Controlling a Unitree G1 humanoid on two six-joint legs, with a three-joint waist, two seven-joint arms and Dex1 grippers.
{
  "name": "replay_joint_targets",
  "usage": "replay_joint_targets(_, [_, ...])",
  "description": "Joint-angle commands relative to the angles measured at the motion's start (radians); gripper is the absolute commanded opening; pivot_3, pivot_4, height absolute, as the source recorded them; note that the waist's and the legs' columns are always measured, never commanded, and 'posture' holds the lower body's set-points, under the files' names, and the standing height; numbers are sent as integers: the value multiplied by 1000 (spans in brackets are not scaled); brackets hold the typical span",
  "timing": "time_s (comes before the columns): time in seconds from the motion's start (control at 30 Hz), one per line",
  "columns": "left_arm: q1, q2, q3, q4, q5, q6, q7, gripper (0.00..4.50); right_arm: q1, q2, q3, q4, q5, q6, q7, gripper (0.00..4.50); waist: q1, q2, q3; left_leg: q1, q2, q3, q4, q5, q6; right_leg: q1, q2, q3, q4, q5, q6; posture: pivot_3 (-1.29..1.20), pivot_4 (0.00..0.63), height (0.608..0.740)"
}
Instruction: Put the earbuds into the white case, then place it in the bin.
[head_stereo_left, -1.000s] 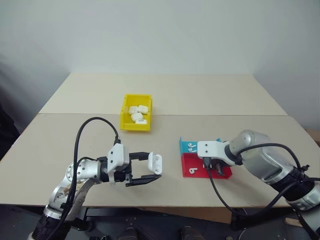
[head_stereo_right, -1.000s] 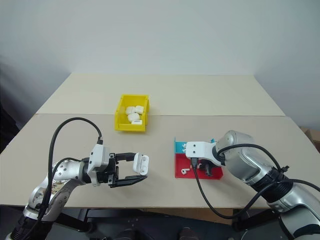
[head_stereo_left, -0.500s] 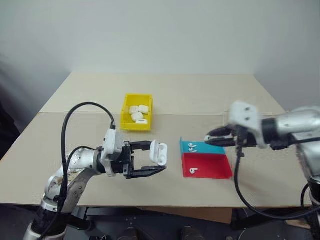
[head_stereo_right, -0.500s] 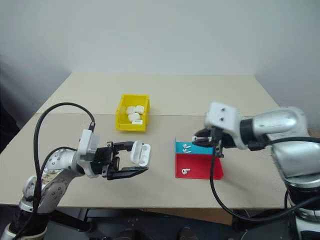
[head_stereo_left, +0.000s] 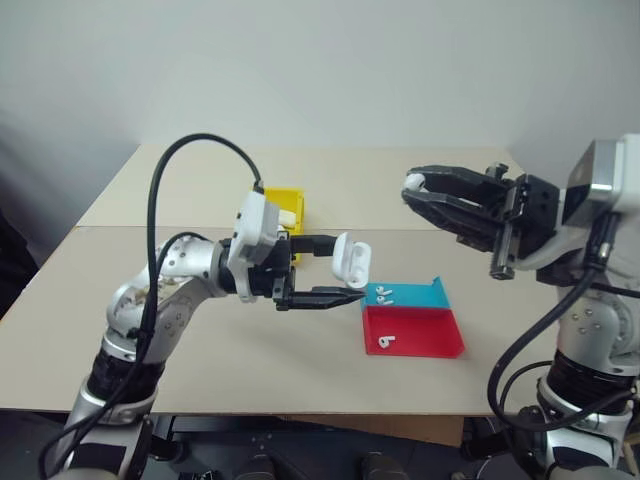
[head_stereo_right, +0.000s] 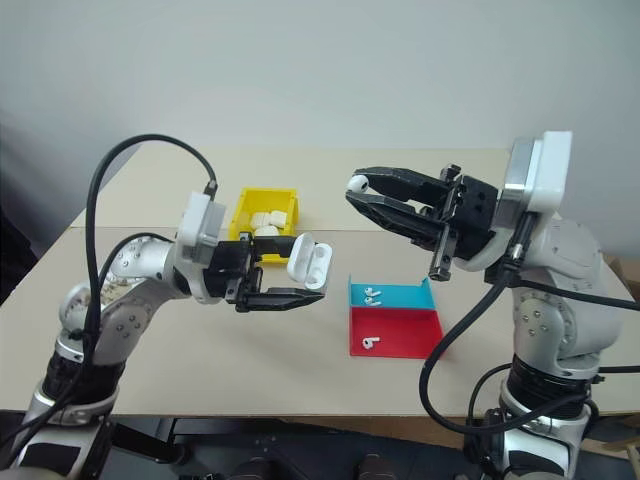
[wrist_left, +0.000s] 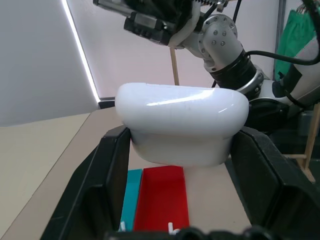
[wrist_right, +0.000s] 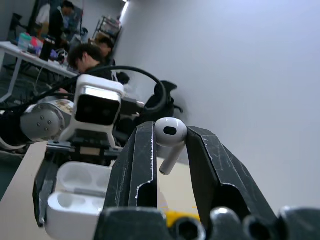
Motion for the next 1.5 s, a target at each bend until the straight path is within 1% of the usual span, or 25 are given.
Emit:
replay_joint_targets(0.03, [-47, 22, 17, -36, -25, 83, 47, 2753, 2, 2, 35, 25, 4, -100, 8, 949, 0, 0, 0, 0, 0, 0, 0, 0, 0, 0, 0, 0, 0, 0, 0, 0, 150, 740])
replay_joint_targets(0.27, [-3, 32, 51, -126, -68, 153, 112, 2753, 18, -15, 111, 62, 23, -161, 27, 949, 0, 0, 0, 0, 0, 0, 0, 0, 0, 0, 0, 0, 0, 0, 0, 0, 150, 740])
replay_joint_targets(0.43, [54, 15, 78, -161, -82, 118, 118, 2753, 27, -17, 154, 94, 11, -199, 47, 949, 1, 0, 0, 0, 0, 0, 0, 0, 0, 0, 0, 0, 0, 0, 0, 0, 150, 740])
replay_joint_targets(0.9, [82, 9, 72, -175, -73, 62, 101, 2753, 46, -27, 199, 123, 22, -240, 81, 949, 3, 0, 0, 0, 0, 0, 0, 0, 0, 0, 0, 0, 0, 0, 0, 0, 150, 740])
replay_joint_targets(1.47, [81, -4, 56, -162, -56, 37, 94, 2753, 80, -49, 223, 156, -20, -320, 92, 949, 3, 0, 0, 0, 0, 0, 0, 0, 0, 0, 0, 0, 0, 0, 0, 0, 150, 740])
replay_joint_targets(1.5, [80, -6, 53, -161, -52, 36, 94, 2753, 81, -51, 223, 154, -18, -322, 94, 1436, 3, 0, 0, 0, 0, 0, 0, 0, 0, 0, 0, 0, 0, 0, 0, 0, 150, 740])
